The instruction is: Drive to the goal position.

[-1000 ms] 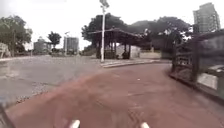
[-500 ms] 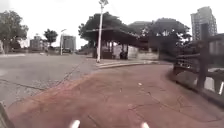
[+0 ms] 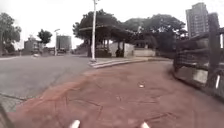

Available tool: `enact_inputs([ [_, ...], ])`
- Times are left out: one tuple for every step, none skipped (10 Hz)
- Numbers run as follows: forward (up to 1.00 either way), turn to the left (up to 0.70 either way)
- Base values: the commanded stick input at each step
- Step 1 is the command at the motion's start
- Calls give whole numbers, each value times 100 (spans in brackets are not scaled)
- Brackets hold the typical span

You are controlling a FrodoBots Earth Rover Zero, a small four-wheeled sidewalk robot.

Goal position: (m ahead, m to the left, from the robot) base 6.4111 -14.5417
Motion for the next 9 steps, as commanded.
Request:
enact_inputs([
  [70, -8],
  [70, -35],
  [70, -35],
  [70, -35],
  [70, -35],
  [70, -34],
  [70, -26],
  [70, 0],
  [70, 0],
])
